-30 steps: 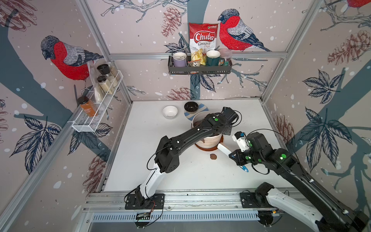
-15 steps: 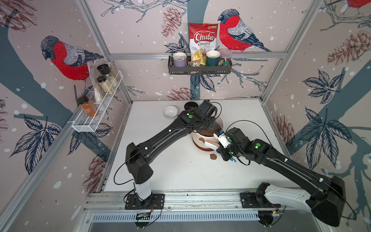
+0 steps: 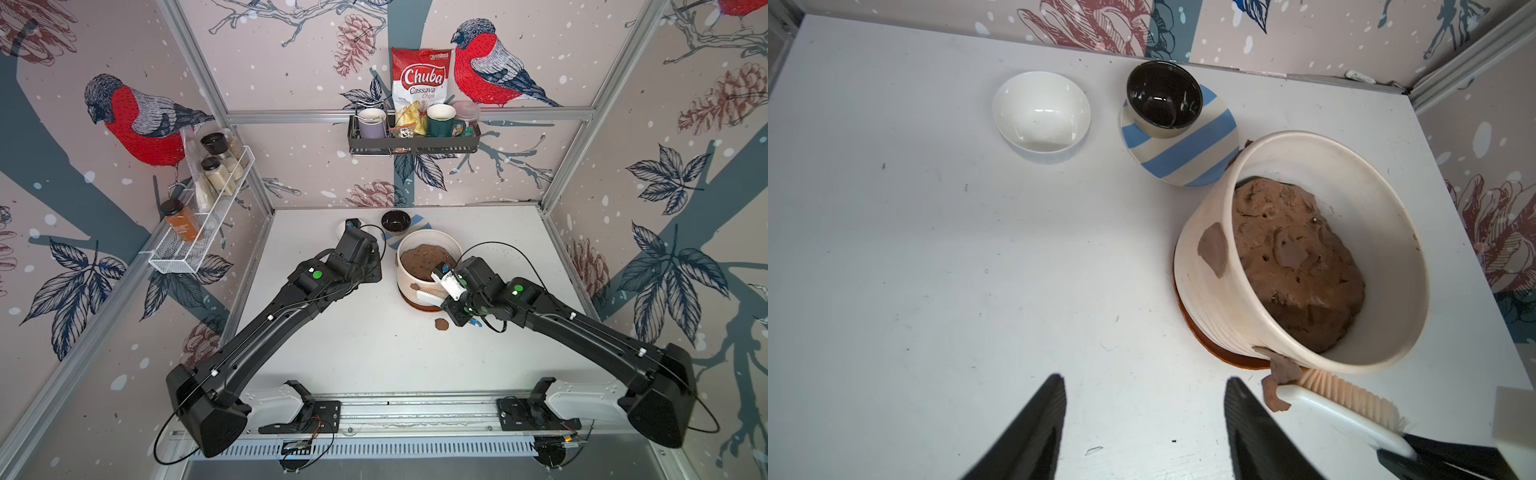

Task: Scrub the dried mud off the ceramic pot
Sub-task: Brush off the soil from the pot.

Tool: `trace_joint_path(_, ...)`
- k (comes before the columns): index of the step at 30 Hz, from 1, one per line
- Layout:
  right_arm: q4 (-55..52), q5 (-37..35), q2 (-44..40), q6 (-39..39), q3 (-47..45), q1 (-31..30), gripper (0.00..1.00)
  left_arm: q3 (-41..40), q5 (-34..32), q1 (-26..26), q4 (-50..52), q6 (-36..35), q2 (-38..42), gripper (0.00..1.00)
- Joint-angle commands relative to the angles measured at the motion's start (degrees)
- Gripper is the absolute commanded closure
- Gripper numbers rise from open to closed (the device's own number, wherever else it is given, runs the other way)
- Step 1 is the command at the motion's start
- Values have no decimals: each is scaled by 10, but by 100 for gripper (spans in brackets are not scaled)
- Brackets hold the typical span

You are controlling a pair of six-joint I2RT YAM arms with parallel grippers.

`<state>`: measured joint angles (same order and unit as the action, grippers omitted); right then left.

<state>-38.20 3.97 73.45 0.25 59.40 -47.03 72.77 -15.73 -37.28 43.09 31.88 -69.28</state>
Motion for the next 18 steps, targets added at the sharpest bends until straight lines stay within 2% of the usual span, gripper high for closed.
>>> trace_joint_path(1,15,-1,15,-12,15,-3,100,-19,-20,7,-4,-5,24,39)
trace_joint_path(13,4,46,66,-38,24,-54,100,-45,-20,11,-2,-9,56,39)
trace_joint_path(18,-24,92,62,-35,31,-75,100,-45,-6,11,-10,-24,59,39)
